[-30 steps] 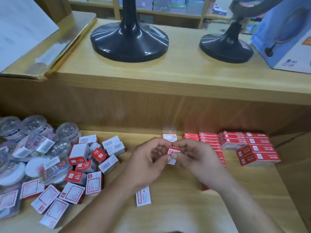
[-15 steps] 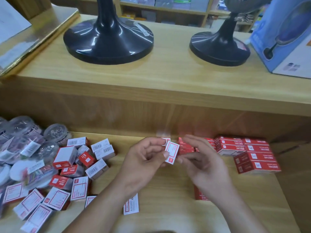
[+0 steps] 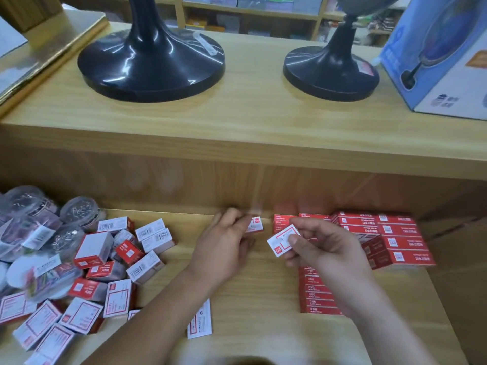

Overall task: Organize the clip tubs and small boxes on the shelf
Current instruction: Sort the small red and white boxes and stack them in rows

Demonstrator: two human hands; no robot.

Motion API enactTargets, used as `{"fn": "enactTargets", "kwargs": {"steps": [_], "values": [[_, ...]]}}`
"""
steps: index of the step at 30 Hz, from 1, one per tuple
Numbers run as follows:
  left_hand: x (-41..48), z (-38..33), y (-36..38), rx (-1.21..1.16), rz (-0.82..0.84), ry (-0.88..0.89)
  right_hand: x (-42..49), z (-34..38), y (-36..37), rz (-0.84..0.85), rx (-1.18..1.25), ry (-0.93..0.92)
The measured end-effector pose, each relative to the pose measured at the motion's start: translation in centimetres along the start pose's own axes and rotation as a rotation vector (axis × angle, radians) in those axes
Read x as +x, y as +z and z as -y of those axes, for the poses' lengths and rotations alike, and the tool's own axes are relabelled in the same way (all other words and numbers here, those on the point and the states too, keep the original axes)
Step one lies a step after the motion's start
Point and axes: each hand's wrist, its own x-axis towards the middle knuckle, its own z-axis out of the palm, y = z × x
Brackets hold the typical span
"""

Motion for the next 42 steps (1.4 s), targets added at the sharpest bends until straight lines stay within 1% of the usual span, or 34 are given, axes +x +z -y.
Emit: {"fn": "enactTargets", "kwargs": {"steps": [3,5,8,9,12,13,14,17,19,21,23,26,29,32,35,37,39,42], "values": [[-0.1,0.4,0.2,0.006,-0.007,-0.023,-0.2,-0.4,-0.1,-0.016,-0.091,-0.032],[-0.5,0.5,-0.3,-0.057,0.033,-0.055,-0.6,-0.2,0.0,-0.010,-0.140,-0.079],[-1.8,0.2,-1.6,-0.194,0.053,-0.111,-1.1,0.4,0.4,0.031,-0.121,-0.075],[-2.2,0.0,-2.1,-0.292,0.043,-0.138,-1.1,0.4,0.5,0.033,-0.157,-0.081],[-3.2,-1.0,-3.5,-0.727,0.077,-0.297,-0.6,0.2,0.4,0.021,-0.286,-0.111],[-3.5,-1.0,-3.7,-0.801,0.075,-0.321,-0.4,0.2,0.3,0.015,-0.324,-0.121],[-3.7,-0.9,-3.8,-0.812,0.066,-0.319,-0.1,0.2,0.1,0.012,-0.387,-0.125],[-4.5,-0.3,-3.7,-0.763,0.053,-0.272,0.6,0.3,-0.4,0.039,-0.662,-0.119],[-4.9,0.1,-3.3,-0.660,0.048,-0.188,1.1,0.5,-0.4,0.066,-0.861,-0.173],[-5.1,0.3,-2.6,-0.507,0.050,-0.093,1.3,0.4,-0.3,0.097,-1.028,-0.304],[-5.1,0.2,-2.0,-0.431,0.059,-0.049,1.6,-0.2,-0.2,0.095,-1.210,-0.455],[-4.6,-0.4,-0.8,-0.373,0.059,-0.021,1.9,-1.7,-0.4,0.038,-1.361,-0.539],[-4.0,-0.9,0.2,-0.289,0.002,0.015,2.1,-3.0,-1.0,-0.016,-1.470,-0.562],[-3.1,-1.3,1.1,-0.203,-0.051,0.056,2.4,-3.2,-1.6,-0.053,-1.500,-0.543],[-2.4,-1.7,1.7,-0.211,-0.039,0.073,2.5,-3.0,-2.1,-0.071,-1.460,-0.543],[-2.2,-2.0,2.0,-0.224,-0.042,0.070,2.4,-2.9,-2.6,-0.087,-1.411,-0.553],[-2.1,-2.3,2.1,-0.237,-0.046,0.028,2.2,-3.0,-3.2,-0.123,-1.346,-0.540],[-1.8,-2.5,2.5,-0.147,-0.058,0.016,1.5,-3.7,-3.9,-0.154,-1.163,-0.503]]}}
